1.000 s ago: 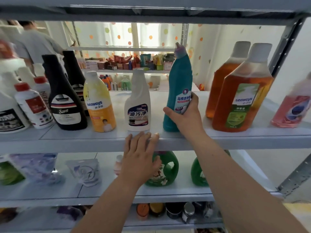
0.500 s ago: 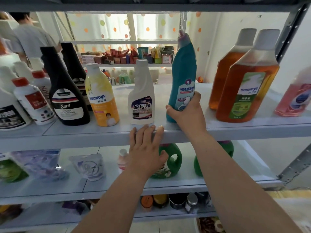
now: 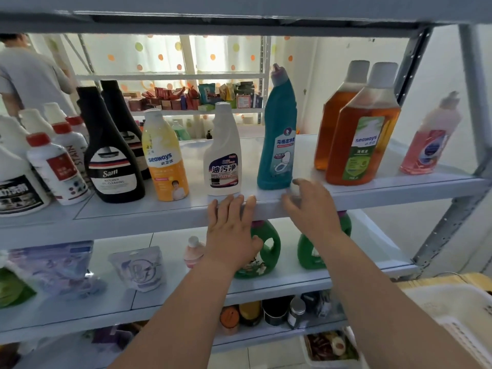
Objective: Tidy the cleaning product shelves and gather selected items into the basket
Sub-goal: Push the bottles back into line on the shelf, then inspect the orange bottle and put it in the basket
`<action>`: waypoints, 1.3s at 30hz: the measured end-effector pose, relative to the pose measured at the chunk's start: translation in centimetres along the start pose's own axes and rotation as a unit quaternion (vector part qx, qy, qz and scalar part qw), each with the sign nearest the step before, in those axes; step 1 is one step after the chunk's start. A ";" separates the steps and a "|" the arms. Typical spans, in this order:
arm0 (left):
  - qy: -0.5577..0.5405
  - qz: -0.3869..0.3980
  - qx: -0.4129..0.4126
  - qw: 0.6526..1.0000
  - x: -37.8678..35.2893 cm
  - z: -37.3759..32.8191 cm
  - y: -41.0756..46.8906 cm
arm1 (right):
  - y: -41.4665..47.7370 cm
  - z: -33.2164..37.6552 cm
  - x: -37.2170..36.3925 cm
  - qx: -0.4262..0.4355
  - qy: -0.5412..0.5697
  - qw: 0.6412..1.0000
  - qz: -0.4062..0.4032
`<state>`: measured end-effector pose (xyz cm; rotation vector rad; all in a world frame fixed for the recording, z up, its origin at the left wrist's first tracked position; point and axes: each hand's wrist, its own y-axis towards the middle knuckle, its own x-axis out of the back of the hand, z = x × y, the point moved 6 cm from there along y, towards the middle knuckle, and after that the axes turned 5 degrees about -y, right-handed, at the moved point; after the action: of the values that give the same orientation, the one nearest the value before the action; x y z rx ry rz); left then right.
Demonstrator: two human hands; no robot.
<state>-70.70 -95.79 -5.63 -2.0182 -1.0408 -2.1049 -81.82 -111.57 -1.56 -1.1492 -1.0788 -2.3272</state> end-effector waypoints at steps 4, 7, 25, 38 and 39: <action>-0.010 -0.009 -0.007 1.000 0.8 -0.2 -0.5 | -3.6 -1.8 1.5 0.117 -0.067 0.990 -0.028; -0.031 -0.070 -0.003 0.997 2.1 -1.0 -0.3 | -4.4 -4.3 2.9 0.121 -0.078 0.989 -0.018; -0.393 -0.010 0.098 0.914 -0.1 -16.9 14.3 | 5.6 -21.5 8.0 -0.002 -0.105 0.994 0.004; -0.479 0.004 0.155 0.864 -2.5 -17.1 18.0 | 4.9 -22.6 6.7 0.022 -0.080 0.996 -0.039; -0.481 0.009 0.150 0.864 -2.3 -17.1 17.9 | 4.8 -22.7 6.7 0.022 -0.076 0.997 -0.023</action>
<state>-76.88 -118.91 1.19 -2.8633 -1.2811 -0.7189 -95.30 -131.54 -2.76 -1.3153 -1.2152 -2.2691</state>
